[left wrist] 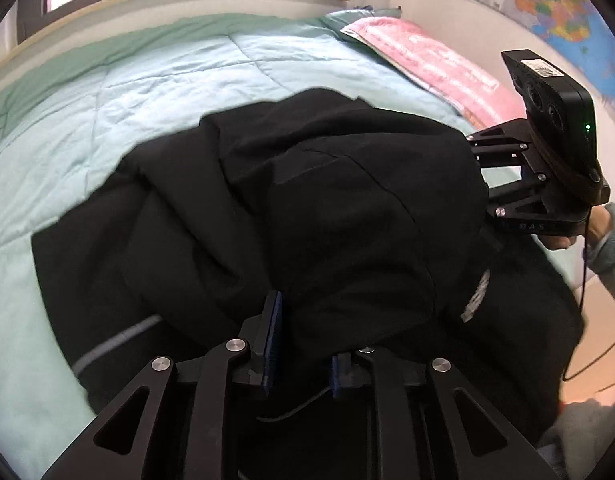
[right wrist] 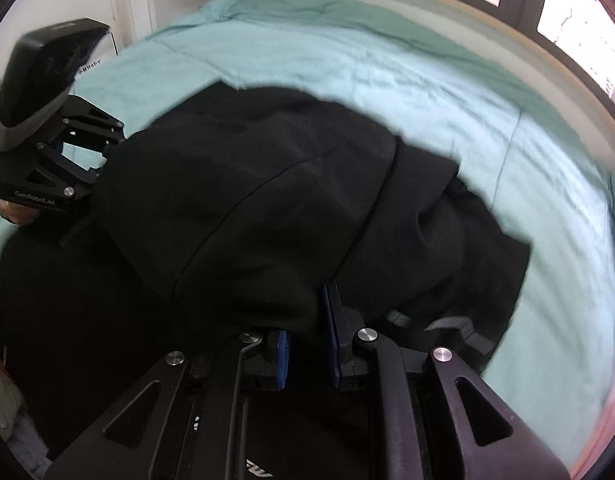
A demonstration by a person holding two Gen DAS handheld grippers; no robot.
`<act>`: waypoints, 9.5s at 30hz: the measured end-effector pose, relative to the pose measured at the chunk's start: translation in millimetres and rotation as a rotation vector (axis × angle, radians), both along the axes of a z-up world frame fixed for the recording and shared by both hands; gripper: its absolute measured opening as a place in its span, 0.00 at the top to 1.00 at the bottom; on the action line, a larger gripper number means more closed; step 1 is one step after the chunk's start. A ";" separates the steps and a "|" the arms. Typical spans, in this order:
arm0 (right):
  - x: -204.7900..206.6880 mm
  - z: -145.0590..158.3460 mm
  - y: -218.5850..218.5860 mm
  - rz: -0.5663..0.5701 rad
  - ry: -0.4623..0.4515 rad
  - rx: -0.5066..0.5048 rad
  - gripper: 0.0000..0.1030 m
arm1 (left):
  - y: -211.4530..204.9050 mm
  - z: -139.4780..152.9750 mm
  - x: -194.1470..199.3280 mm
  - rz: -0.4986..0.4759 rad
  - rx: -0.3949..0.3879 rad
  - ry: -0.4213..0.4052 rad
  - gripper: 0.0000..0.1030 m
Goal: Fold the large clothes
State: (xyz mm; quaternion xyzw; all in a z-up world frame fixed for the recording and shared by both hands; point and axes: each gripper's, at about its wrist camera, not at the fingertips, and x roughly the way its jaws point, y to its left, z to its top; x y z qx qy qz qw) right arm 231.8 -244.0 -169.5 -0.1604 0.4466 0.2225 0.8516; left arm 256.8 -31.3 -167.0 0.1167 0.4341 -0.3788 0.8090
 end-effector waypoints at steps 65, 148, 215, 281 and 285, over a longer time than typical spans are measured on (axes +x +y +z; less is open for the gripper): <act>-63.3 -23.9 -28.2 -0.320 0.097 0.323 0.38 | 29.1 14.7 -68.1 0.210 -0.138 0.019 0.35; -327.8 26.4 -159.4 -0.701 0.014 0.398 0.88 | 198.9 16.5 -281.2 0.381 -0.494 0.166 0.88; 41.4 56.6 -228.8 -0.724 -0.084 0.434 0.19 | 197.9 52.7 46.1 0.534 -0.482 0.041 0.21; 105.1 83.1 -99.5 -0.507 -0.085 0.233 0.35 | 107.6 95.9 76.8 0.591 -0.228 -0.081 0.32; 94.8 74.1 -59.2 -0.476 -0.022 0.240 0.35 | 44.1 91.5 50.0 0.479 -0.199 -0.060 0.32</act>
